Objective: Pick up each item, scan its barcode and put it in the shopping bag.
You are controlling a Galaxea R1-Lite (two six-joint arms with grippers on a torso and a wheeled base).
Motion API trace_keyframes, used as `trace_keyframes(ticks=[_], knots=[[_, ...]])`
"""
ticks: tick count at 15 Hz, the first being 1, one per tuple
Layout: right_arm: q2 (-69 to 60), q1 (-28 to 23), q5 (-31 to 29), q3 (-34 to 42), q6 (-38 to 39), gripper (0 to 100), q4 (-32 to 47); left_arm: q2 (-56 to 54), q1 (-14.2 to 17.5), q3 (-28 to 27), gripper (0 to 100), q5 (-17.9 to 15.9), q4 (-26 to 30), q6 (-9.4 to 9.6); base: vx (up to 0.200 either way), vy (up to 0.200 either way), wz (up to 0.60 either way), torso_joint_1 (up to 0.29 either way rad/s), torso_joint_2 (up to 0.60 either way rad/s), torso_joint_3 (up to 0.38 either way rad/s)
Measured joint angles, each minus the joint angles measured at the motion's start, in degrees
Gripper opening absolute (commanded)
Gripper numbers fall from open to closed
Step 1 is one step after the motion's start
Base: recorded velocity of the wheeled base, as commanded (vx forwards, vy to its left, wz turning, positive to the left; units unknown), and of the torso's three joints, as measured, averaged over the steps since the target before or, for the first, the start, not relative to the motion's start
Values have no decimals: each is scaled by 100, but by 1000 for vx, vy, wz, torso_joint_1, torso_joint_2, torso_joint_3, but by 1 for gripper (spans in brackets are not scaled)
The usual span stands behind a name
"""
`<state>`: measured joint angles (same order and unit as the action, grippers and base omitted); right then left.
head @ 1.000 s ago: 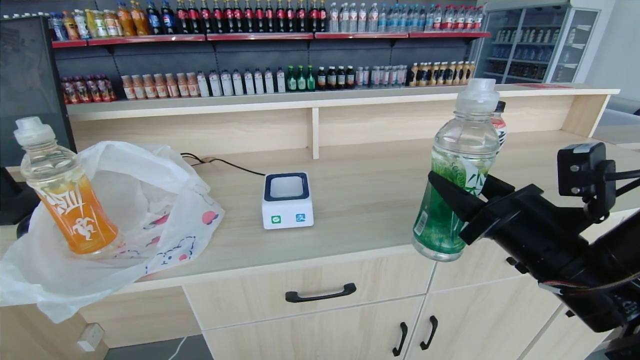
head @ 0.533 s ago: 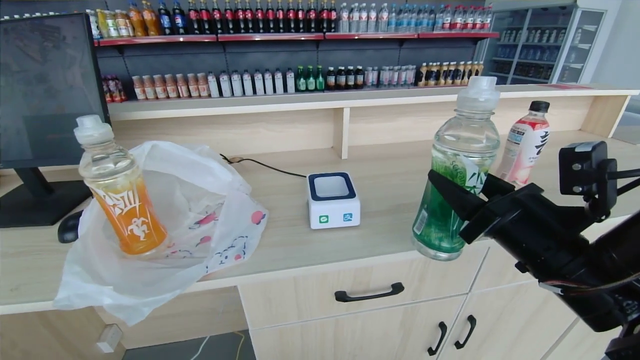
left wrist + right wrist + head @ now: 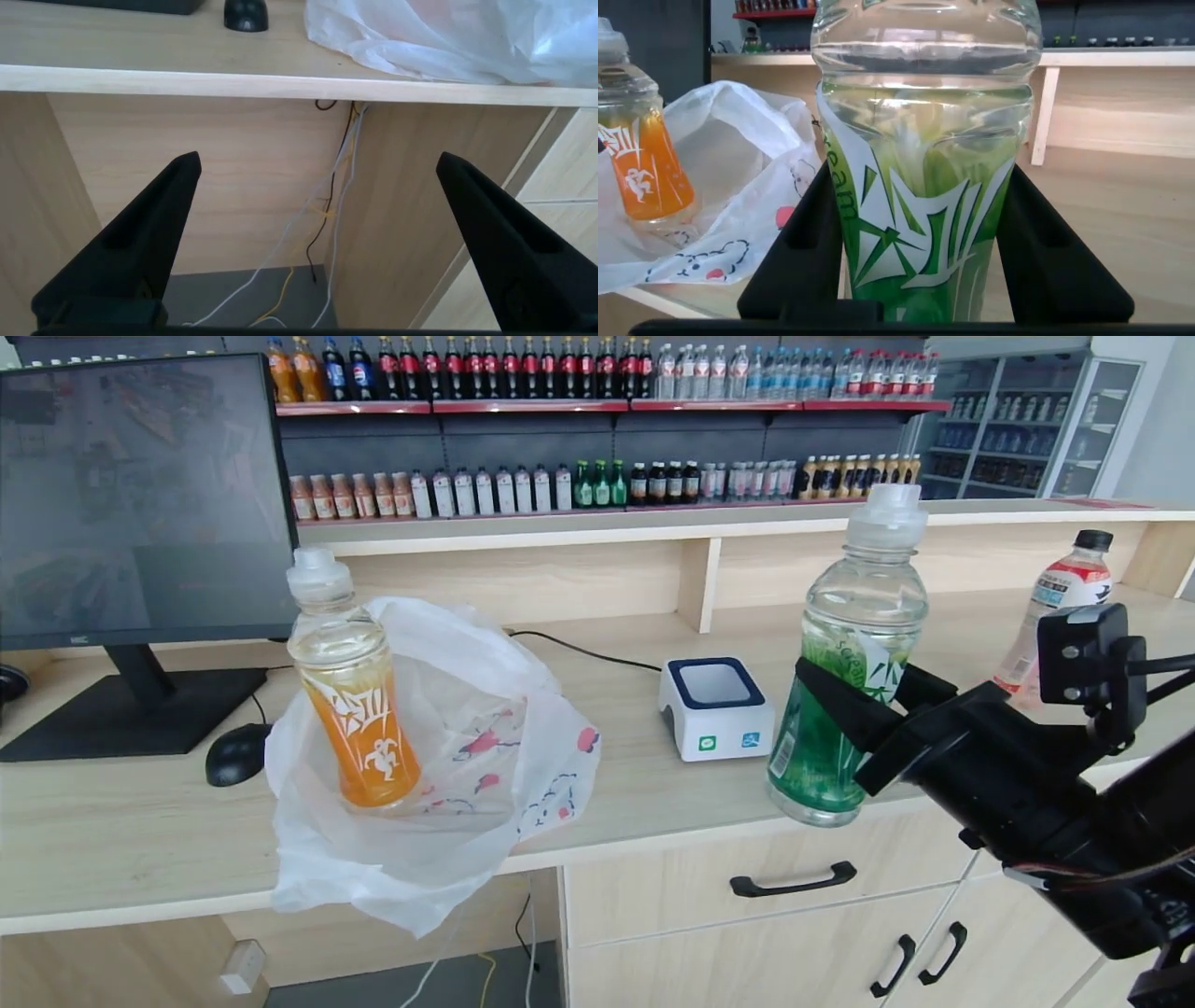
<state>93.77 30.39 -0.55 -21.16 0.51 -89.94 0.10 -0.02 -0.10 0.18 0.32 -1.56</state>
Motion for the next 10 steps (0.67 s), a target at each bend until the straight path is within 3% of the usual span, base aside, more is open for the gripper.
trace_keyframes(ticks=[3,5,10], knots=[[6,-13,-18,-2,2,0,-20,0,2,0,100,-2,-5,0,0,0,0,0,0,0],[20,-5,-2,-22,2,0,13,0,-2,0,100,-2,-2,1,200,0,0,-2,2,5],[20,-16,-13,-74,-5,0,33,0,2,0,100,-2,-2,0,0,0,0,0,0,0]])
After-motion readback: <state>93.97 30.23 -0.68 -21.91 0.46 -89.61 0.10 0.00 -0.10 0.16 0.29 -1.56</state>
